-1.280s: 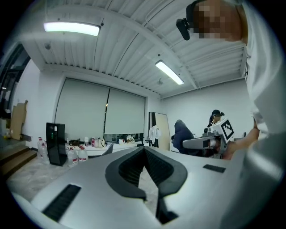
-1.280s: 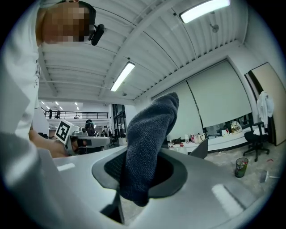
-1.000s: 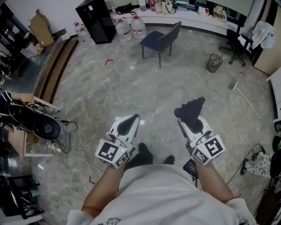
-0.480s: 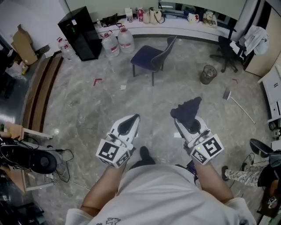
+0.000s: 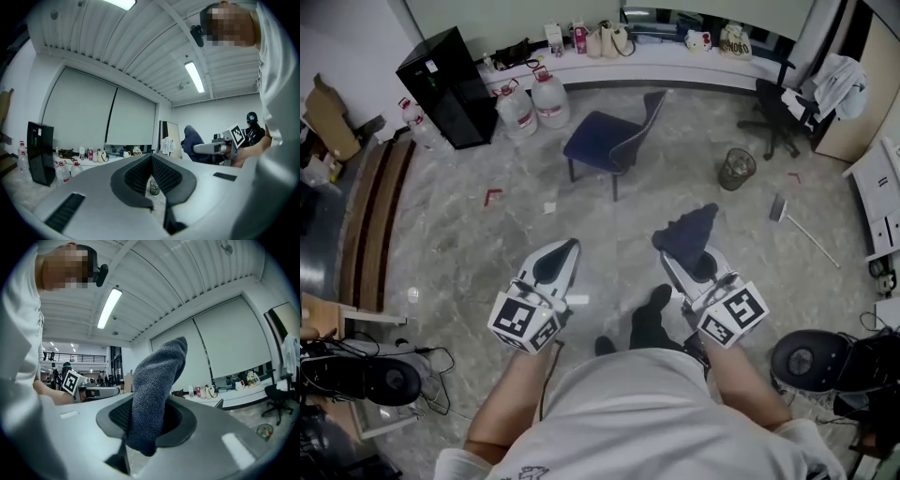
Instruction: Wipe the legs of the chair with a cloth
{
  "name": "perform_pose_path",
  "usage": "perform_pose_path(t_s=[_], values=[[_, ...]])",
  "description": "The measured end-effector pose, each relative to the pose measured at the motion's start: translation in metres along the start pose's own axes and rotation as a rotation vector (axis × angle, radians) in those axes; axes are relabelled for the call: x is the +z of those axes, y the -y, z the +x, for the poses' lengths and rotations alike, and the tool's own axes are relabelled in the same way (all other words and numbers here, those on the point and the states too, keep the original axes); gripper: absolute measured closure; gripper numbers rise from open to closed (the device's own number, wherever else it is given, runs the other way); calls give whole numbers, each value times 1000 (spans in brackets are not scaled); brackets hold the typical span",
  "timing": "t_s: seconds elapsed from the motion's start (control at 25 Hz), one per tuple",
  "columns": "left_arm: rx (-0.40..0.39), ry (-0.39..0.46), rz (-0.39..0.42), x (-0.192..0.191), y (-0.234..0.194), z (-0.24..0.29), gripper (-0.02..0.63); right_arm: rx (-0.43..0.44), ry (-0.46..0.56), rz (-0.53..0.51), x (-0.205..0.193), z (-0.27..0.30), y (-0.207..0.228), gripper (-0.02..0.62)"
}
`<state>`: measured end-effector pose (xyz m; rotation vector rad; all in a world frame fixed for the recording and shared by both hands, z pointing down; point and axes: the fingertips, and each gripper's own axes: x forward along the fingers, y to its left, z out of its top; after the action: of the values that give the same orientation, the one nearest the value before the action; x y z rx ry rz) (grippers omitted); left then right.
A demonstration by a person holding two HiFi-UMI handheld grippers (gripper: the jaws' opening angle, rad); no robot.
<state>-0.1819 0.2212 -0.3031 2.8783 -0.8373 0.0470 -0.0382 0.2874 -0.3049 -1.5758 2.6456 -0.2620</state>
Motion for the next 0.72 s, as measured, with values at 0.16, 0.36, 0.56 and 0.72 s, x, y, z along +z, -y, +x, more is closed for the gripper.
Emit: perform_pose_path(t_s=[0.16, 0.36, 0.56, 0.72], values=[[31, 3, 12, 12, -27, 70, 600, 29, -2, 7, 7, 36, 76, 494], [67, 21, 40, 8, -56, 171, 600, 106, 15, -3, 21, 86, 176, 494], [85, -11, 71, -13, -84, 247, 600, 181, 15, -31, 34, 141, 250, 494], [105, -48, 50, -41, -114, 293, 600, 202, -17, -38, 29, 166, 291, 494]])
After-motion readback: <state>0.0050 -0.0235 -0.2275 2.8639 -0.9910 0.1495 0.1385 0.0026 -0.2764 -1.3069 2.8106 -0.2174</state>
